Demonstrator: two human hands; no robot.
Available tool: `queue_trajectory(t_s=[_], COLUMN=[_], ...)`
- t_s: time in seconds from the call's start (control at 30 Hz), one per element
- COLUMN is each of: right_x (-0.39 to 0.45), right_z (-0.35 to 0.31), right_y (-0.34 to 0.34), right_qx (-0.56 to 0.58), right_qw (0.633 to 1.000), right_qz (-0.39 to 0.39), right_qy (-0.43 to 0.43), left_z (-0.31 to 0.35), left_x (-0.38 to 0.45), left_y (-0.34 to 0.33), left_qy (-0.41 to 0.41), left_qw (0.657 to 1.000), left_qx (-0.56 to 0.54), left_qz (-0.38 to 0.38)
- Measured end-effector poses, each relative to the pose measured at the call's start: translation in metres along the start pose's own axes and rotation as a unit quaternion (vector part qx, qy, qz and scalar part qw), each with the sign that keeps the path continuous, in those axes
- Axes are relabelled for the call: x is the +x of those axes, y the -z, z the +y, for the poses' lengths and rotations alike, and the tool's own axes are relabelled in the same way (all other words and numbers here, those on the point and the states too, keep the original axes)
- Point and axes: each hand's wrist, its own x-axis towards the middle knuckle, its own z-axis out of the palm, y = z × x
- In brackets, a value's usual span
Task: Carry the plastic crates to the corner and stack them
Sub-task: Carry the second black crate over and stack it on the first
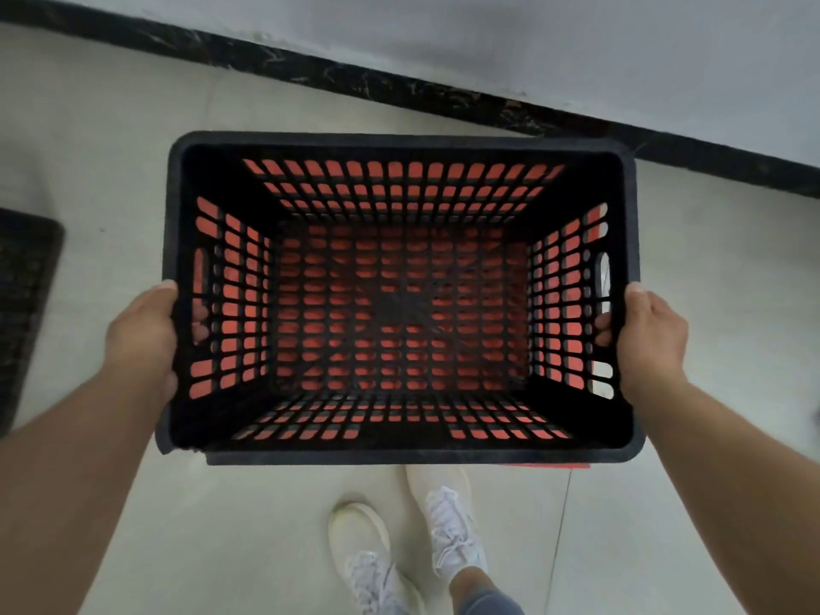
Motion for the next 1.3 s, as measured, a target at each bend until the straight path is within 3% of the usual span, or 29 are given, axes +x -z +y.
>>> queue_trajectory(t_s=[0.23, 0.63, 0.83, 1.07, 1.3], right_x=[-0.034, -0.149, -0.219, -0.298, -0.390], right_z=[-0.039, -0.168, -0.236, -0.291, -0.338], right_y=[0.010, 0.013, 0.003, -0.052, -0.132], right_qx=[-0.018, -0.086, -0.131, -0.178, -0.221], right_qw=[0.999, 0.985, 0.961, 0.929, 0.874], right_qz=[-0.034, -0.123, -0.174, -0.237, -0.299], right_qy=[0.028, 0.085, 0.168, 0.220, 0.313], left_z=[-0.001, 0.038, 0.053, 0.046, 0.049], left_x=[-0.028, -0.133, -0.194, -0.230, -0.232], left_y=[0.056, 0.206, 0.278, 0.361, 0.450], left_qy=[0.037, 0.077, 0.088, 0.101, 0.128], left_qw=[0.998, 0.976, 0.953, 0.910, 0.869], left_qx=[-0.048, -0.163, -0.221, -0.297, -0.358], left_qz=[0.022, 0.125, 0.189, 0.271, 0.316])
